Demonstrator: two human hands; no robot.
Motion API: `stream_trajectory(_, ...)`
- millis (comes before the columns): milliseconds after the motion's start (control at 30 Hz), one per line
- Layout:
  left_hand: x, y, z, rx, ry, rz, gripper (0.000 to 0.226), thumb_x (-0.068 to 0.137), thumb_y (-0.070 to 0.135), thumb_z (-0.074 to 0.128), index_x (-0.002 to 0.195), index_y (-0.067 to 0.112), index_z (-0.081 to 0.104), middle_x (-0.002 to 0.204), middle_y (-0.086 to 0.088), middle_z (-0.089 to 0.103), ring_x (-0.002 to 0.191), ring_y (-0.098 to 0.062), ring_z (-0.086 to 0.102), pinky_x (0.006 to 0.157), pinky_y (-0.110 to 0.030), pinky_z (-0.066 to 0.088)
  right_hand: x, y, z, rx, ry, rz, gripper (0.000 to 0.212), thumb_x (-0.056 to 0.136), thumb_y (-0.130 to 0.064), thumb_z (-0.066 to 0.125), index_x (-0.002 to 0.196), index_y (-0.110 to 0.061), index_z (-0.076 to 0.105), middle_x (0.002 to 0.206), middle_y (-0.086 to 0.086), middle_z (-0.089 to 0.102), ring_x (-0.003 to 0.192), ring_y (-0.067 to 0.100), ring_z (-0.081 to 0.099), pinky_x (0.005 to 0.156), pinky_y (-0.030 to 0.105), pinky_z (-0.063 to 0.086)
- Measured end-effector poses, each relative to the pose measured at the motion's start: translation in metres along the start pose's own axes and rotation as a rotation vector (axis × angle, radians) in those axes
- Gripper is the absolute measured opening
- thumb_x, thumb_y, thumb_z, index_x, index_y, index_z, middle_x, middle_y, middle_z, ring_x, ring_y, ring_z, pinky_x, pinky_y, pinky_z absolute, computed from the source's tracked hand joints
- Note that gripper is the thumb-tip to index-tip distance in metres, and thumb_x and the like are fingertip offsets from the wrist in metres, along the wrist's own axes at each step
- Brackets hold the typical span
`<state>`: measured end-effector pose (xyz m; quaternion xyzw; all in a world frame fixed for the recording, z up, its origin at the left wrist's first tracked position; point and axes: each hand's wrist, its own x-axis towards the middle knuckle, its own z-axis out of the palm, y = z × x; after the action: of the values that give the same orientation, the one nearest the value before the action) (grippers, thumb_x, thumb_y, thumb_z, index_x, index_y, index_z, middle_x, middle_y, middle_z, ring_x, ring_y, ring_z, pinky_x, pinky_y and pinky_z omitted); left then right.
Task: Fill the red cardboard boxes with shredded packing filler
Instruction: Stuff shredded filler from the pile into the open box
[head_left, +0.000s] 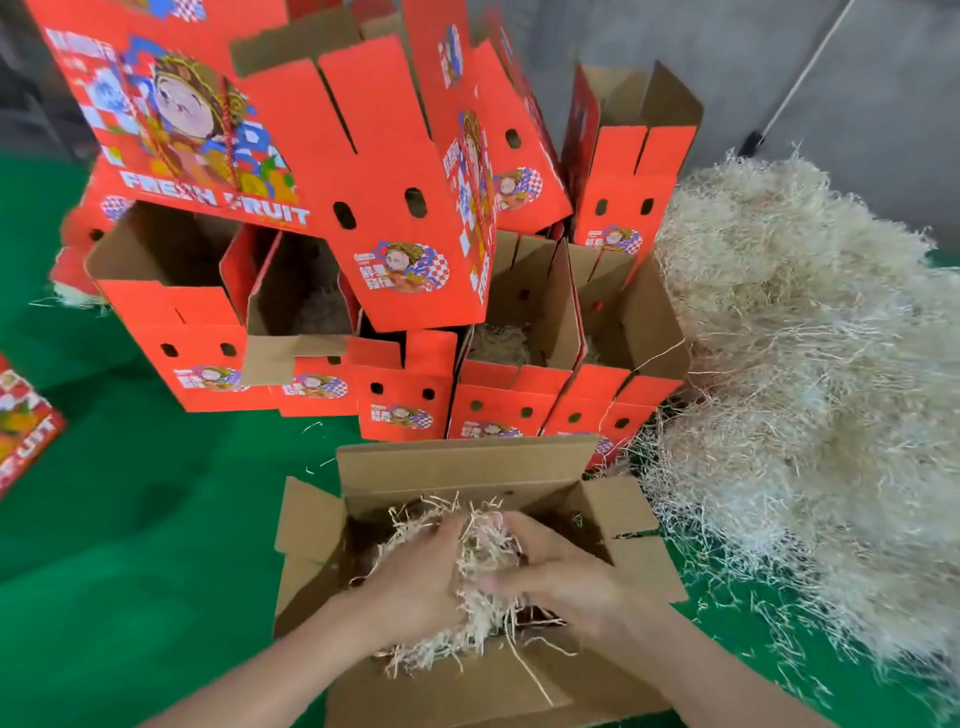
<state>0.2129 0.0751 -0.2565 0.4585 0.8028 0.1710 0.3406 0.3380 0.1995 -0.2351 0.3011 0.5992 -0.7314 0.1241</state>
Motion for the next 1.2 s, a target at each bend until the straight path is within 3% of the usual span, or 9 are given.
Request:
stream_trajectory(167, 0.014, 0.0, 0.008, -0.038, -0.017, 0.021, 0.092, 0.075, 0.022, 0.068, 0.146, 0.028, 0.011, 0.133, -0.001, 0.044, 0.108, -0.012, 0.05, 0.09, -0.025, 0.045, 0.004, -0.001, 0.01, -0.135, 0.084, 0.042, 0.096, 0.067, -0.008, 0.075, 0.145, -0.025, 0.021, 0.138, -0.02, 0.023, 0.135, 0.009, 0.025, 0.107, 0.024, 0.022)
stream_trajectory(367, 0.007, -0.01, -0.009, -0.333, -0.051, 0.12, 0.084, 0.068, 0.036, 0.073, 0.135, 0.052, 0.026, 0.14, 0.023, 0.03, 0.124, 0.004, 0.031, 0.097, -0.016, 0.028, 0.01, -0.005, -0.014, -0.198, 0.259, 0.068, 0.066, 0.079, 0.002, 0.06, 0.139, -0.014, 0.038, 0.133, 0.007, 0.05, 0.095, 0.008, 0.06, 0.094, 0.027, 0.046)
stream_trajectory(600, 0.001, -0.014, -0.026, -0.753, 0.534, -0.063, 0.046, 0.079, -0.011, 0.058, 0.098, 0.031, 0.063, 0.102, 0.014, 0.066, 0.107, -0.007, 0.059, 0.092, -0.022, 0.042, 0.012, -0.006, -0.041, -0.22, 0.342, 0.144, 0.073, 0.087, -0.004, 0.051, 0.148, -0.017, 0.012, 0.136, -0.001, 0.038, 0.122, 0.018, 0.041, 0.106, 0.035, 0.028)
stream_trajectory(633, 0.003, -0.014, -0.026, -0.777, 0.464, -0.129, 0.05, 0.077, -0.011, 0.059, 0.106, 0.03, 0.06, 0.112, 0.018, 0.059, 0.117, -0.011, 0.053, 0.097, -0.025, 0.037, 0.014, -0.004, -0.043, -0.185, 0.353, 0.132, 0.072, 0.087, -0.002, 0.051, 0.147, -0.017, 0.015, 0.128, -0.005, 0.043, 0.126, 0.017, 0.02, 0.106, 0.034, 0.028)
stream_trajectory(667, 0.004, -0.013, -0.025, -0.842, 0.319, -0.216, 0.057, 0.075, -0.006, 0.062, 0.118, 0.029, 0.053, 0.119, 0.019, 0.049, 0.125, -0.012, 0.044, 0.101, -0.029, 0.032, 0.015, -0.005, -0.043, -0.136, 0.343, 0.108, 0.068, 0.086, 0.001, 0.05, 0.145, -0.018, 0.023, 0.119, -0.006, 0.051, 0.087, 0.011, 0.041, 0.104, 0.032, 0.031)
stream_trajectory(733, 0.008, -0.004, -0.019, -1.028, 0.027, -0.404, 0.073, 0.074, 0.004, 0.067, 0.138, 0.022, 0.036, 0.126, 0.015, 0.041, 0.125, -0.013, 0.036, 0.105, -0.038, 0.028, 0.016, -0.007, -0.039, -0.017, 0.281, 0.041, 0.053, 0.086, 0.006, 0.046, 0.133, -0.019, 0.042, 0.103, -0.008, 0.067, 0.094, 0.008, 0.063, 0.087, 0.023, 0.047)
stream_trajectory(867, 0.016, 0.002, -0.009, -1.129, 0.051, -0.554, 0.022, 0.078, -0.008, 0.059, 0.091, 0.008, 0.051, 0.128, -0.005, 0.048, 0.111, -0.021, 0.046, 0.086, -0.034, 0.04, 0.017, -0.009, -0.038, 0.305, 0.233, 0.003, 0.02, 0.084, -0.004, 0.052, 0.104, -0.008, 0.052, 0.072, 0.001, 0.063, 0.061, 0.009, 0.058, 0.05, 0.016, 0.046)
stream_trajectory(1033, 0.014, -0.001, -0.011, -1.081, 0.041, -0.442, 0.026, 0.078, 0.002, 0.067, 0.097, 0.019, 0.061, 0.111, 0.007, 0.063, 0.092, -0.008, 0.057, 0.059, -0.025, 0.04, 0.006, -0.002, -0.03, 0.121, 0.05, 0.103, 0.065, 0.068, -0.027, 0.075, 0.127, -0.016, 0.049, 0.119, 0.005, 0.061, 0.111, 0.02, 0.055, 0.091, 0.043, 0.047)
stream_trajectory(1200, 0.007, 0.0, -0.015, -1.078, 0.12, -0.464, 0.055, 0.07, 0.002, 0.077, 0.116, 0.019, 0.054, 0.084, 0.011, 0.066, 0.077, -0.005, 0.061, 0.057, -0.026, 0.05, 0.006, -0.012, -0.02, 0.024, 0.238, 0.018, 0.034, 0.079, 0.003, 0.063, 0.103, -0.02, 0.057, 0.117, 0.011, 0.062, 0.1, 0.02, 0.062, 0.097, 0.036, 0.045)
